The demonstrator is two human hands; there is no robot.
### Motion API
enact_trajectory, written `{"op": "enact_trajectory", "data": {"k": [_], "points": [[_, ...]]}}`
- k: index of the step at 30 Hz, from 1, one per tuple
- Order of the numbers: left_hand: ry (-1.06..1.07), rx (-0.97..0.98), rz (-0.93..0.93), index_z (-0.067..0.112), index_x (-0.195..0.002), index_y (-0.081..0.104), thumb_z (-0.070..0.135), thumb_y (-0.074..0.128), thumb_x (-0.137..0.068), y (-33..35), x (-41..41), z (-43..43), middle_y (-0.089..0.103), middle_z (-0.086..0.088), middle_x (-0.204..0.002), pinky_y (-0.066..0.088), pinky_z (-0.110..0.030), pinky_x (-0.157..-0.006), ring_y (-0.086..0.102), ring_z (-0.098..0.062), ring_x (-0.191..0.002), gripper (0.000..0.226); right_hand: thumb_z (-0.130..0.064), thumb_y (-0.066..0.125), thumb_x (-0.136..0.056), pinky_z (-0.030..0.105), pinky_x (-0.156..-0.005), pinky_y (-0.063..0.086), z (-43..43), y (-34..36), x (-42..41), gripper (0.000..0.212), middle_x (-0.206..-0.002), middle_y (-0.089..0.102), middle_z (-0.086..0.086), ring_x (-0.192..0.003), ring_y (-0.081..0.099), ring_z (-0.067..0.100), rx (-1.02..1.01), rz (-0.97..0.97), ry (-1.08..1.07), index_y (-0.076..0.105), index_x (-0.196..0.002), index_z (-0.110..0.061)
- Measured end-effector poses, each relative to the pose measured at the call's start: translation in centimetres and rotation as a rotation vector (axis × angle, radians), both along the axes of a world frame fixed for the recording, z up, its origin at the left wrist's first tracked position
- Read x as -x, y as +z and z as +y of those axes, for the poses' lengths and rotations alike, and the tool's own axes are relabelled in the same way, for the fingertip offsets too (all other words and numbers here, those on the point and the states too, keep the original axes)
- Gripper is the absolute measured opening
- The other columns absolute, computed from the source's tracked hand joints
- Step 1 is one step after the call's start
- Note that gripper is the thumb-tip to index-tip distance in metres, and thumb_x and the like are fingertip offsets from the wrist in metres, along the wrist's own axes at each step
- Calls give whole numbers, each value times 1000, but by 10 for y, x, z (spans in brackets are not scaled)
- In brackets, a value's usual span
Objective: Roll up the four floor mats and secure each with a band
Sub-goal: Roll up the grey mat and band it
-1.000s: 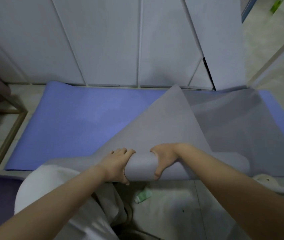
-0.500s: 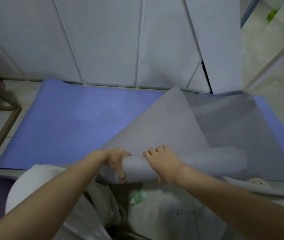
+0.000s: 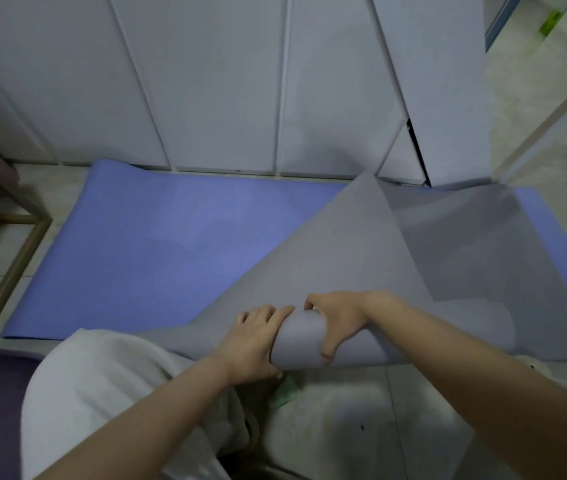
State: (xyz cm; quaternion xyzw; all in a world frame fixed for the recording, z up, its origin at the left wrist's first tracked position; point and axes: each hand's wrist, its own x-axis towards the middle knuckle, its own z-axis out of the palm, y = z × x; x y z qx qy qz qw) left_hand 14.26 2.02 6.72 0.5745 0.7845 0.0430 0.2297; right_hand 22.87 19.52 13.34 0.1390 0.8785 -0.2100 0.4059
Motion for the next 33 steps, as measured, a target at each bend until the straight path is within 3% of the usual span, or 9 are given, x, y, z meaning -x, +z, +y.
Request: {"op": "enact_trajectory", "data": {"k": [3,7,12,15,18,20,23,24,33], "points": [[-5,-55,50,23,-150,10,48,69,-71,2,-6,4,34,-2,-137,22,-32,-105,33,-22,-128,102,-38,84,-63,30,-83,44,9,6,1,80,-114,50,-8,-100,53,16,47,-50,-45,38,-127,-25],[-46,-19,-16,18,-136,35,40,73,-67,5,4,19,47,-7,-122,36,-34,-93,46,-28,-111,81,-41,81,-66,31,-92,45,12,5,-1,78,-124,52,-5,-107,54,18,48,-50,-51,40,-131,-25],[-45,108,-129,16,-127,40,34,80,-67,13,23,37,53,-9,-122,42,-33,-89,52,-30,-111,74,-44,76,-68,38,-93,41,-10,1,-15,83,-126,47,8,-112,52,29,-348,275,205,35,-135,-17],[-57,199,-190,15,-129,38,29,82,-69,27,30,53,53,-8,-128,40,-30,-89,51,-28,-116,76,-45,89,-27,38,-79,47,-27,-11,-28,115,-98,59,10,-84,59,28,-645,476,270,37,-123,-12],[-81,292,-227,16,-133,37,27,83,-68,35,33,66,50,-5,-132,38,-27,-90,49,-25,-119,80,-47,84,0,32,-61,47,-26,-23,-32,123,-76,59,6,-61,57,23,-664,558,203,43,-111,-14],[-74,336,-255,16,-133,36,25,84,-68,33,31,69,49,-5,-133,38,-27,-91,49,-24,-120,81,-48,86,-10,30,-57,43,-24,-16,-30,109,-76,59,6,-60,58,23,-636,497,203,48,-106,-13],[-29,285,-296,16,-134,35,24,83,-69,29,23,65,49,-5,-133,38,-28,-93,49,-23,-119,81,-38,79,-63,36,-77,40,-17,-8,-25,76,-110,55,10,-94,59,29,-571,404,253,41,-123,-13],[-10,244,-300,17,-134,35,25,83,-68,27,21,62,49,-4,-133,39,-28,-93,49,-23,-119,81,-37,75,-69,37,-80,39,-13,-7,-24,72,-115,54,9,-100,58,29,-543,396,241,37,-126,-13],[184,23,126,21,-148,13,40,70,-73,-3,-26,37,33,-2,-139,24,-36,-106,31,-21,-131,96,-45,83,-59,32,-85,44,17,6,-8,89,-122,58,9,-106,57,29,-273,120,20,37,-129,-14]]}}
